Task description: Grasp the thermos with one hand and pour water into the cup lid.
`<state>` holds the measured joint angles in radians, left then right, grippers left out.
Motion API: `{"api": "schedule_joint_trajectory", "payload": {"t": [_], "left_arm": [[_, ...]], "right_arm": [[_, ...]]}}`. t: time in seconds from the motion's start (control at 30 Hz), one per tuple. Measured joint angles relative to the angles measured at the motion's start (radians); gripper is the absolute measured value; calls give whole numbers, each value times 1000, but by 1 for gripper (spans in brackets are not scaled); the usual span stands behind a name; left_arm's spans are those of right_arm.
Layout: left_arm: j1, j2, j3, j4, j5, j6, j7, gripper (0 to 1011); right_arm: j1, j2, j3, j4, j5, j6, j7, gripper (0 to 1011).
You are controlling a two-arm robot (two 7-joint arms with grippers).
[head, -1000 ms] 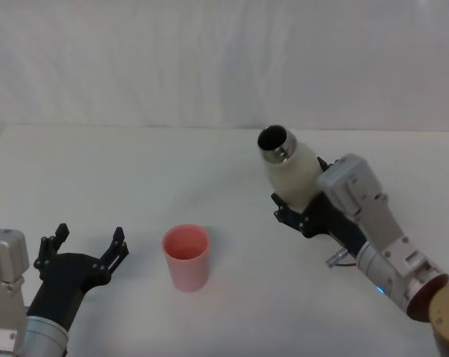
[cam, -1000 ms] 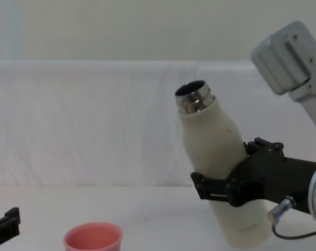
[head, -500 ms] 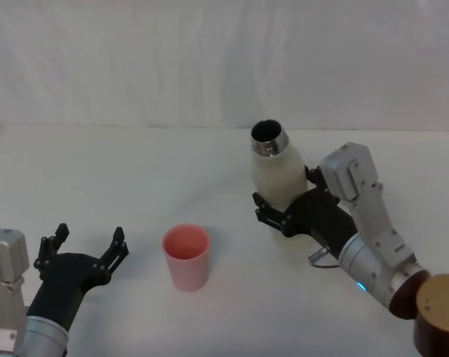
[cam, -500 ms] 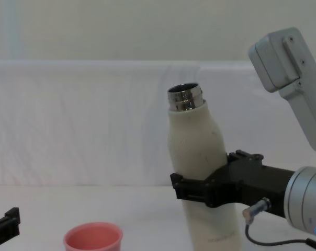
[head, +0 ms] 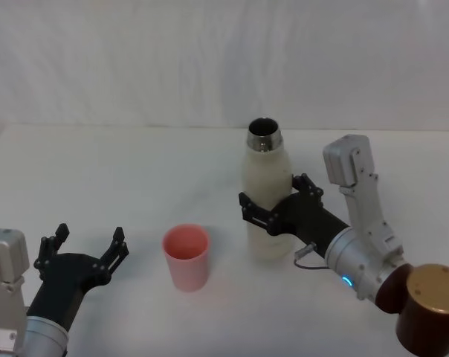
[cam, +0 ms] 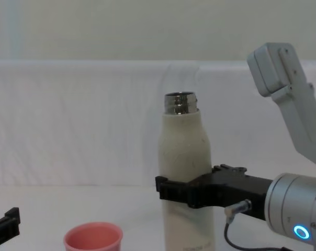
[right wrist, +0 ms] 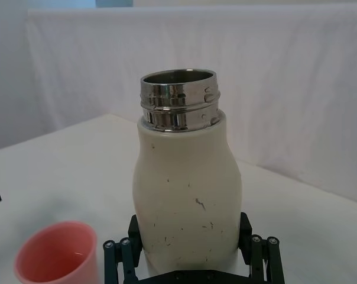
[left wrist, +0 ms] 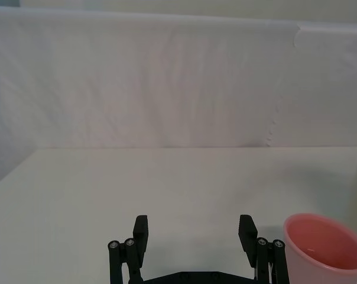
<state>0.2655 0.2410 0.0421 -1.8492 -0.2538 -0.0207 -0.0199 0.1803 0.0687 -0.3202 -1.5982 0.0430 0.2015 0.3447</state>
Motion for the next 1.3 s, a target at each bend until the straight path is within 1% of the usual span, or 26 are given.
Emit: {"api": "schedule_joint_trajectory", "payload": {"t": [0.1, 0.4, 1.3], "left_arm": [[0, 0, 0, 0, 0, 0, 0, 1001], [0, 0, 0, 0, 0, 0, 0, 1001], [0, 0, 0, 0, 0, 0, 0, 1001]], "right_arm": [[10, -6, -6, 17, 23, 7, 2, 962], [25, -6, -25, 39, 54, 13, 2, 962], [31, 34, -71, 52, 121, 0, -41, 962]]}}
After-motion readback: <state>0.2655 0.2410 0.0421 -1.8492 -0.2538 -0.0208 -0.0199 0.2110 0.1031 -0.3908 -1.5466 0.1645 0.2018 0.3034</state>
